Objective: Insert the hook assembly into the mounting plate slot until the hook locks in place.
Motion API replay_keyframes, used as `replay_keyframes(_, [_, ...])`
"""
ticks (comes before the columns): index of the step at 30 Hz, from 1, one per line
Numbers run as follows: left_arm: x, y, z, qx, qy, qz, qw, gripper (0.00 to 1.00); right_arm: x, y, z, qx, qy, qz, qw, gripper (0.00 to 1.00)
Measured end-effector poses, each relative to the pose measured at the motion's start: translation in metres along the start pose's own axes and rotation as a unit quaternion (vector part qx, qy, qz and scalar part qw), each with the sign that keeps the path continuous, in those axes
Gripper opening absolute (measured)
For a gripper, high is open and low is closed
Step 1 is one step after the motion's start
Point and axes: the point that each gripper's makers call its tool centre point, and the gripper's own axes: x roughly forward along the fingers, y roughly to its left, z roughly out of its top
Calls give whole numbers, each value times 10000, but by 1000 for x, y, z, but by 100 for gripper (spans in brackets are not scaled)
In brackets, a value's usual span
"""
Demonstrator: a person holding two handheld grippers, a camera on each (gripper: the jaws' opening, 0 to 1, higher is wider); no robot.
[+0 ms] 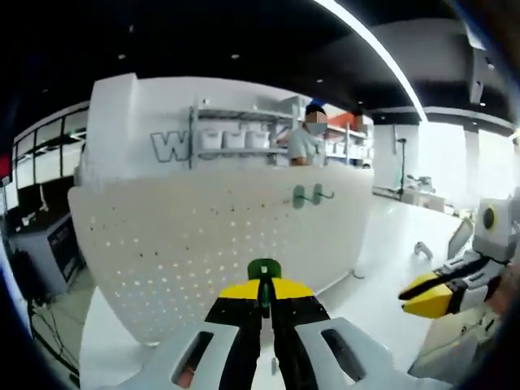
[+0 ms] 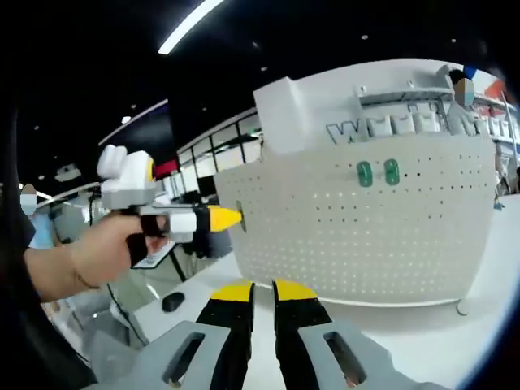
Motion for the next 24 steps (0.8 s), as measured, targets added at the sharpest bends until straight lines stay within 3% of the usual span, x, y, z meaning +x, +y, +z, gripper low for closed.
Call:
replay_keyframes(4, [-9, -36, -20, 71, 215, -361, 9991, 3, 5, 6, 6, 72, -41, 114, 9999, 8])
replay_keyframes(9, [-15, -62, -37, -37, 375, -644, 9972, 3, 8, 15, 7, 156, -32, 288, 9995, 8])
replay_keyframes(20, [-29, -85, -47, 149, 467, -896, 9948, 3, 10, 17, -11, 364, 307, 368, 9982, 7])
replay_keyframes(24, [-30, -89, -48, 227, 467, -911, 9945, 2, 9, 15, -16, 704, 406, 403, 9959, 5])
